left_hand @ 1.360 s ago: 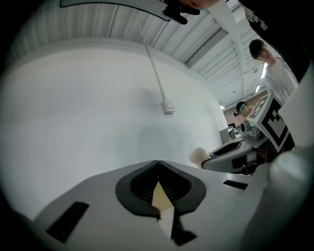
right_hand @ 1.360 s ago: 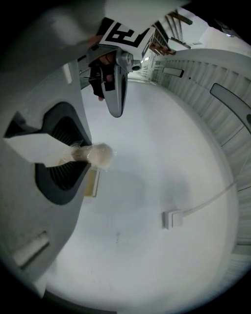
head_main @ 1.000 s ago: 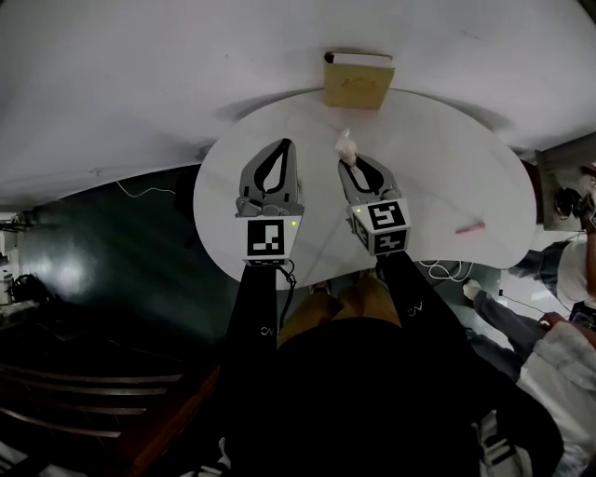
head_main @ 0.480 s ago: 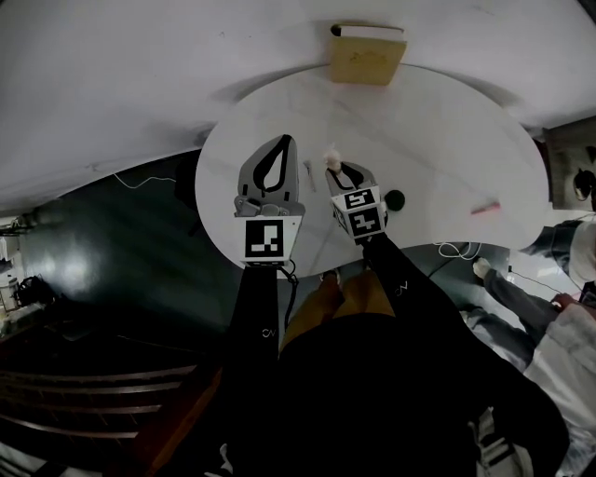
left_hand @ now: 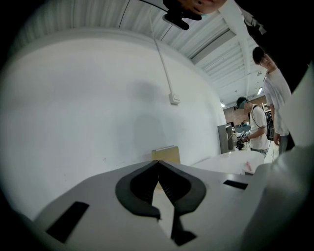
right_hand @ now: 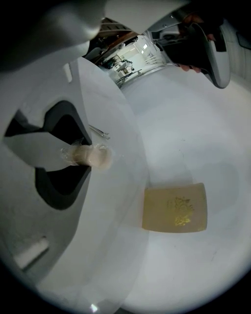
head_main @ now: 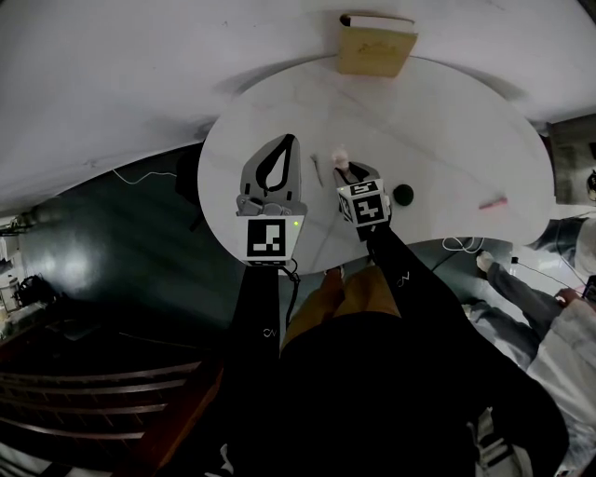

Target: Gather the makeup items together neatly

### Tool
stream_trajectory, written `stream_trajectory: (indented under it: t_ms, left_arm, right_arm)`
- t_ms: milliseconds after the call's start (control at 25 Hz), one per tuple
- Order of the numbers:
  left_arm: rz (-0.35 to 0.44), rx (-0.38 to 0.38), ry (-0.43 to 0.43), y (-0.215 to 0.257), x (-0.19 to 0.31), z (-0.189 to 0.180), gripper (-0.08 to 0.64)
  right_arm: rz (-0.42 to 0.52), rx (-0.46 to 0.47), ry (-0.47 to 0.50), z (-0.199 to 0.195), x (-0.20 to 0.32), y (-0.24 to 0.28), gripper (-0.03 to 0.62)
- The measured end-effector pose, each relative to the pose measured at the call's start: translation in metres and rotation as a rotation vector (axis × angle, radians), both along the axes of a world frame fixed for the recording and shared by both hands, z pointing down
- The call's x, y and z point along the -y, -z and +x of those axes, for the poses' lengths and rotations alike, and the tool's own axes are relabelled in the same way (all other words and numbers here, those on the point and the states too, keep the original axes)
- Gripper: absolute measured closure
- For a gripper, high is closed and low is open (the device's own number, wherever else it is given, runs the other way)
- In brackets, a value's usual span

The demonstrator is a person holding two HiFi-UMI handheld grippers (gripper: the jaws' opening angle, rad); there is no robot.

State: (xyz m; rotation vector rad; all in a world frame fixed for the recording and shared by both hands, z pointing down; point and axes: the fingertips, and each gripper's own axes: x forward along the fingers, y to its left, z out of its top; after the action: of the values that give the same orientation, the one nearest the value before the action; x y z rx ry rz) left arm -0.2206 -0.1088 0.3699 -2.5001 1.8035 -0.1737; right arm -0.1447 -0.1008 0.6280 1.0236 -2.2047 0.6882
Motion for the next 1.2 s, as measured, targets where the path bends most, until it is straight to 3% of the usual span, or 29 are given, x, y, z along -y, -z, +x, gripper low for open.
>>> stream_trajectory:
  t_ms: [440, 760, 920, 1080, 1200]
  left_arm:
    - [-0.013, 0.029, -0.01, -0.003, 0.005, -0.003, 0.551]
    - [-0.024, 0.031, -0.012, 0.001, 0.005, 0.003, 0.551]
    - [-0.027, 0.034, -0.016, 0.001, 0.004, 0.004, 0.551]
    - [-0.031, 0.033, -0.014, 0.0, 0.0, 0.001, 0.551]
    - [-0.015, 0.035, -0.022, 0.006, -0.003, 0.005, 0.551]
  right_arm:
    - [0.021, 0.013, 0.009, 0.012, -0.004, 0.023, 0.466]
    - [-0.017, -0.021, 0.039, 0.008, -0.005, 0.007, 0.465]
    - [-0.026, -0.014, 0.049, 0.006, -0.005, 0.004, 0.408]
    - [0.022, -0.002, 0.067, 0.005, -0.006, 0.022, 0.397]
    - [0.117, 0.035, 0.095, 0.005, -0.006, 0.063, 0.397]
